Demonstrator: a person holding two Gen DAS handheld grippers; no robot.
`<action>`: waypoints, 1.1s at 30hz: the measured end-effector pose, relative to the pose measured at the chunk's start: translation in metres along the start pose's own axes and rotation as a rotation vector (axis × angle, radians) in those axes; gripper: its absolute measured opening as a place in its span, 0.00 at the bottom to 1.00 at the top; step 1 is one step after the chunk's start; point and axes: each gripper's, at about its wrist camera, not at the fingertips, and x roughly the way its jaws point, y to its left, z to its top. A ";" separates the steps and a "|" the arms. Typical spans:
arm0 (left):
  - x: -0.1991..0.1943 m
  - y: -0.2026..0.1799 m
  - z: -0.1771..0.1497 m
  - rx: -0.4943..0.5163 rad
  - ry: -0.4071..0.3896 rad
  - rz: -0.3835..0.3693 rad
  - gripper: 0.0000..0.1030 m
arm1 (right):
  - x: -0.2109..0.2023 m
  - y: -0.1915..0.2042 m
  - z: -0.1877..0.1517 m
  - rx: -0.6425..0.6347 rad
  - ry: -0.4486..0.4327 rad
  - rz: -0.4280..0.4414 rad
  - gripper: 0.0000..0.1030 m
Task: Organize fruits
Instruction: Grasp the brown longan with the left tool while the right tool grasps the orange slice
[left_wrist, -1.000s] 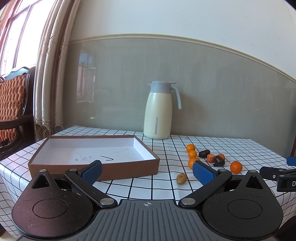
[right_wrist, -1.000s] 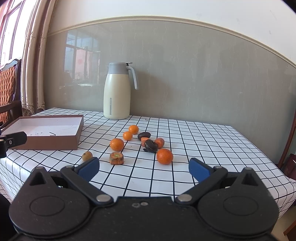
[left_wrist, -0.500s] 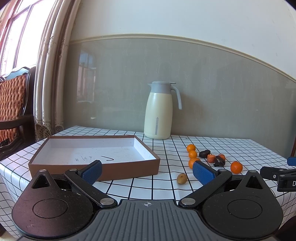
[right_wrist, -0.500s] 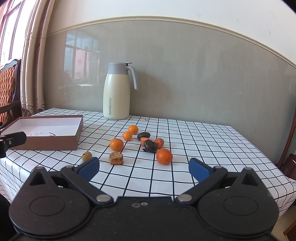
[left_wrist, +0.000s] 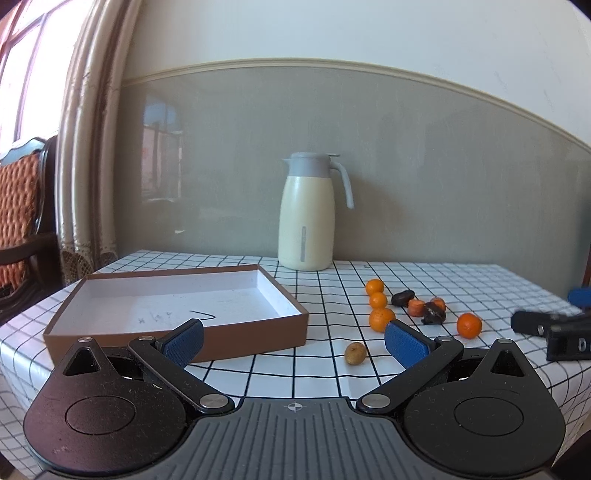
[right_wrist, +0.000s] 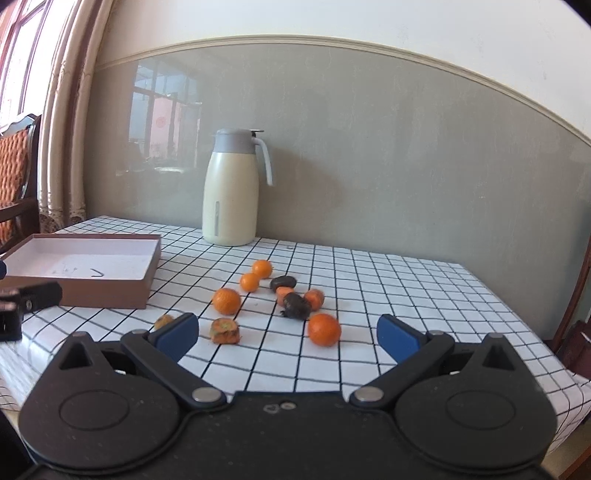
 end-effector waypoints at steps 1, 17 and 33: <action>0.004 -0.005 0.000 0.022 -0.002 -0.014 1.00 | 0.006 -0.002 0.002 -0.001 0.012 0.001 0.94; 0.075 -0.034 -0.009 0.064 0.105 -0.074 0.75 | 0.078 -0.016 -0.013 -0.005 0.100 0.018 0.82; 0.128 -0.054 -0.021 0.064 0.211 -0.105 0.56 | 0.115 0.014 -0.015 -0.062 0.160 0.153 0.56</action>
